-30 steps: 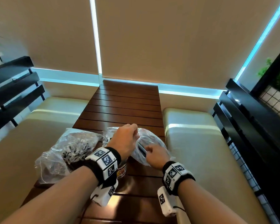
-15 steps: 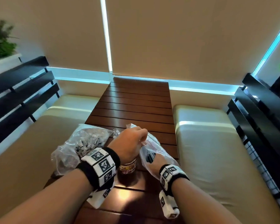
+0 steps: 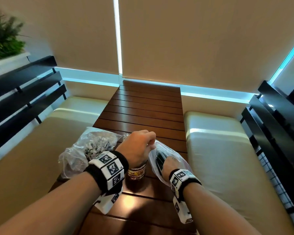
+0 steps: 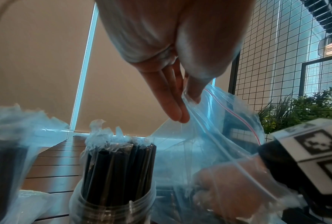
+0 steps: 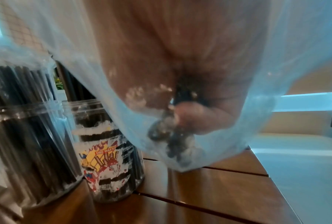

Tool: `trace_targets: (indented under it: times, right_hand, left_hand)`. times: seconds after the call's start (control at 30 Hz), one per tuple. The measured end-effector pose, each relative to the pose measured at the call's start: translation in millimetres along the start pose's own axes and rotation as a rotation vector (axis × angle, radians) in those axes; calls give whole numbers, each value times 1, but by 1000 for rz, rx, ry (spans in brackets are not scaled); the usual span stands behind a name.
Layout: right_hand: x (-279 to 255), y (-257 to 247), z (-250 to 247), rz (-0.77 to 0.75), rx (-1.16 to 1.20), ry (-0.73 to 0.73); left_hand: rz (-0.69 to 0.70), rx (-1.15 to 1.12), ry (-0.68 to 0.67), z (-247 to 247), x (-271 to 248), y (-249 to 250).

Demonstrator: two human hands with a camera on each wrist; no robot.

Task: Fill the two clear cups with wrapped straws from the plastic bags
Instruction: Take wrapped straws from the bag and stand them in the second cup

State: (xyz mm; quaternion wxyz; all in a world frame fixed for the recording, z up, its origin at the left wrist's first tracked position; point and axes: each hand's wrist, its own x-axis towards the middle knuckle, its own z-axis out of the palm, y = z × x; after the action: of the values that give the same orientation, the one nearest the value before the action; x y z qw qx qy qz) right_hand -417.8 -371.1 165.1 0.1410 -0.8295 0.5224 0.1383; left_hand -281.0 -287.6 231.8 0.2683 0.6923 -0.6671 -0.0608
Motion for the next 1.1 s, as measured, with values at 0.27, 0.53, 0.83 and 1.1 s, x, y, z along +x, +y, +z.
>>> trace_targets:
  times: [0.27, 0.53, 0.83, 1.1]
  right_hand:
    - [-3, 11, -19, -107, 113, -118]
    - [-17, 38, -44, -54, 280, 9]
    - [-25, 50, -41, -13, 548, -62]
    - [-46, 42, -77, -222, 297, -125]
  left_hand:
    - [-56, 346, 10, 19, 17, 2]
    - [-33, 152, -57, 51, 45, 15]
    - [-249, 58, -41, 64, 59, 11]
    - [184, 326, -361, 56, 40, 23]
